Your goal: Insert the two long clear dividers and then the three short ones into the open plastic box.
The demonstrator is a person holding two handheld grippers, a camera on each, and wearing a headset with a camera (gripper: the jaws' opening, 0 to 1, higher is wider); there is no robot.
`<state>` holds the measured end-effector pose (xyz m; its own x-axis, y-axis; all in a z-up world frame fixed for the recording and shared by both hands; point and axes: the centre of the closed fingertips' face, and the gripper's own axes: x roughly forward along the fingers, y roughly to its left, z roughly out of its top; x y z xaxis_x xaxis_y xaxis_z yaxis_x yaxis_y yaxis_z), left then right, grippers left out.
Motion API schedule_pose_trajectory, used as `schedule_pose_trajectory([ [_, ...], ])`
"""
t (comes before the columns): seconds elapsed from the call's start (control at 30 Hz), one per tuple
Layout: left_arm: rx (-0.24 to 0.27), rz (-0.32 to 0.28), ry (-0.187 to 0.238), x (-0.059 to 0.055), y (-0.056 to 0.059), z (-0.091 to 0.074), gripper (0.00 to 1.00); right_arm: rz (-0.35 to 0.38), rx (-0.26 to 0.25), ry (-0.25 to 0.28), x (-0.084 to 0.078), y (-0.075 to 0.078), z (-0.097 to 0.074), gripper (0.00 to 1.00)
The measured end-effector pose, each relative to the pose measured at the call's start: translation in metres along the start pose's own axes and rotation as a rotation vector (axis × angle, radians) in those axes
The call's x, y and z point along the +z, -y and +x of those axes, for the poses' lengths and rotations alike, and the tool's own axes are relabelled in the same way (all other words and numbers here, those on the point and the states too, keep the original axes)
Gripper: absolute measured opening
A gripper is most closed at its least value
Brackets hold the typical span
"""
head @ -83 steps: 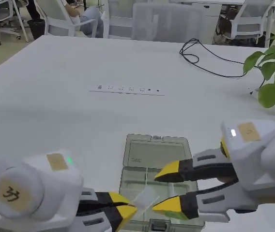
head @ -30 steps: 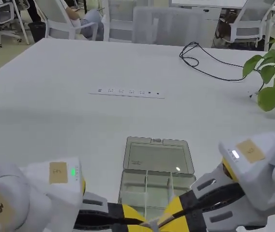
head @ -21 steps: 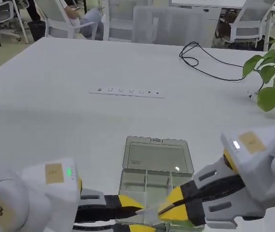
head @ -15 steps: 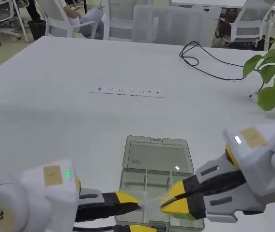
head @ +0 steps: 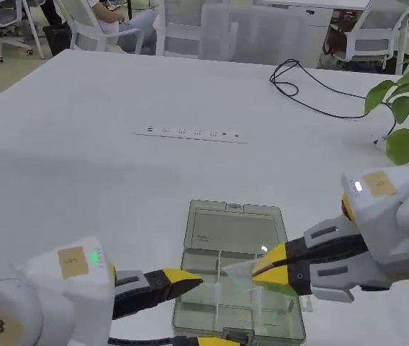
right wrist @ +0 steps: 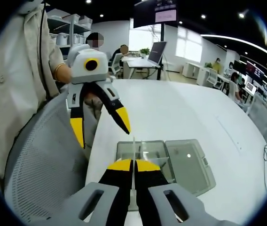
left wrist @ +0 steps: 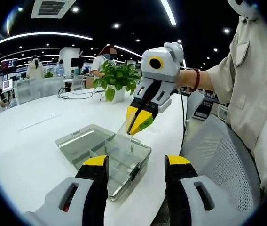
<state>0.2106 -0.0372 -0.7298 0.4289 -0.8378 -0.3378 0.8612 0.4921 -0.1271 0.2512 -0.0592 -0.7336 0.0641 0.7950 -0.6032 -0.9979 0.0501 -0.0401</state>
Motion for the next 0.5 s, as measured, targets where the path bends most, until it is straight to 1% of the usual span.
schedule_pose_trajectory([
  [0.3, 0.022, -0.027, 0.017, 0.000, -0.005, 0.000, 0.60, 0.038, -0.037, -0.030, -0.013, 0.015, 0.000, 0.02],
  [0.5, 0.033, -0.051, 0.027, 0.000, -0.008, 0.001, 0.65, 0.056, -0.051, -0.054, -0.021, 0.019, 0.001, 0.02],
])
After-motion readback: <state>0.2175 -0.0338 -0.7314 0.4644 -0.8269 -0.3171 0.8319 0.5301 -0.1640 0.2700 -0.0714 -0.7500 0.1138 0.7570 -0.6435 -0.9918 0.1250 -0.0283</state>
